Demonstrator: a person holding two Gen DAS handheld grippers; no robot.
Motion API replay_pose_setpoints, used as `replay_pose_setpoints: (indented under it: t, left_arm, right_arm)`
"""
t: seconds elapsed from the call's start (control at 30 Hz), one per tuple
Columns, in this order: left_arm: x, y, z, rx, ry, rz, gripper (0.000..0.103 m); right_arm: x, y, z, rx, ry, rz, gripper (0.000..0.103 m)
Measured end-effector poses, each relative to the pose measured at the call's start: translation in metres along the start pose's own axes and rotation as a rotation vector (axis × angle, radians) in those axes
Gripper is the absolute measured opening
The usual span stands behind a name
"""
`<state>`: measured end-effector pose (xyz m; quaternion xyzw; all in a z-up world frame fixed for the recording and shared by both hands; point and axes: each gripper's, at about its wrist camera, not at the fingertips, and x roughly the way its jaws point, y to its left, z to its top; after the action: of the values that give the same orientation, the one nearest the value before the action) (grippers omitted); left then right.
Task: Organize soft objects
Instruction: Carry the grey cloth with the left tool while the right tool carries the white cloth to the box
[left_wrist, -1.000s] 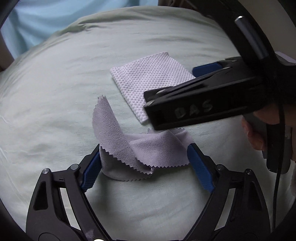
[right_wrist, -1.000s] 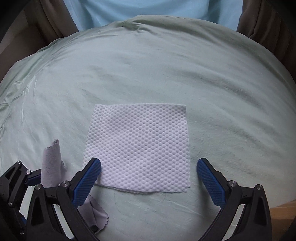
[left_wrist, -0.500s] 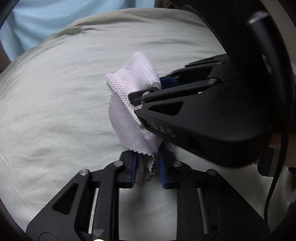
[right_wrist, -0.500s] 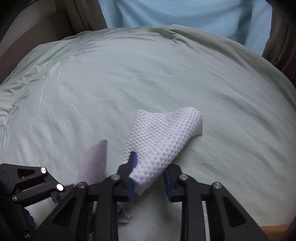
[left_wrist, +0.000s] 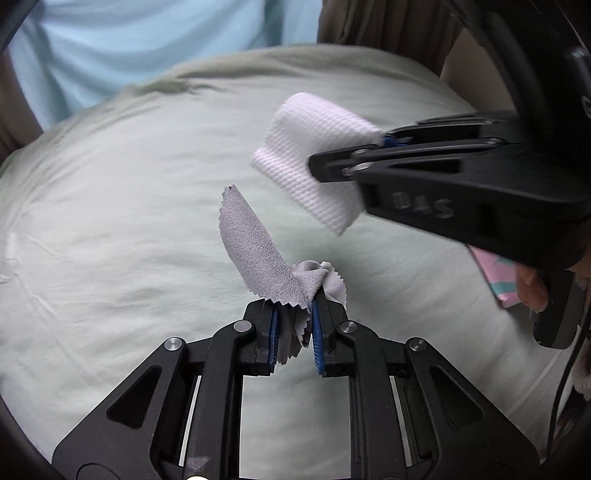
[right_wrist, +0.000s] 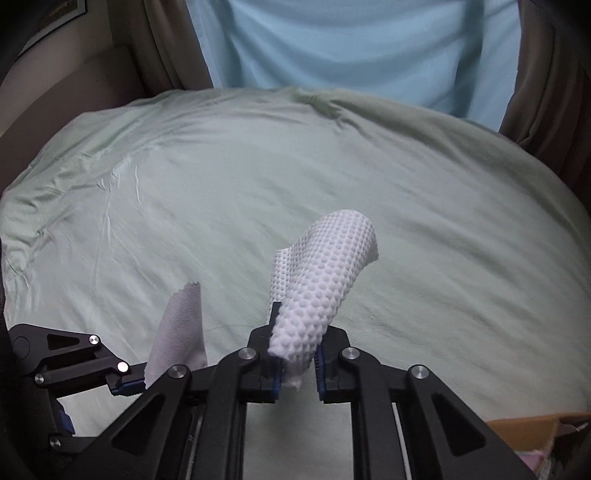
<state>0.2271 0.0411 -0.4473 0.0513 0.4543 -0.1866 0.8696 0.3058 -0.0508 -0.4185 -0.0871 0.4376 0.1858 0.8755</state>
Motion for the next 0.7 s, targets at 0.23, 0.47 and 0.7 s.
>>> replay_pose_setpoints:
  t: [0.23,0.47,0.7]
  left_arm:
    - [-0.084,0.000,0.023,-0.025,-0.058,0.025,0.013]
    - [-0.164,-0.023,0.050,-0.044,-0.091,0.008,0.013]
    - [-0.201,-0.065,0.072,-0.054,-0.100,-0.027,0.013]
  right_arm:
    - [-0.099,0.009,0.013,0.068,-0.084,-0.022,0.012]
    - [-0.194,0.020,0.015,0.126,-0.124,-0.064,0.012]
    - [-0.263,0.000,-0.001,0.224,-0.153,-0.105,0.012]
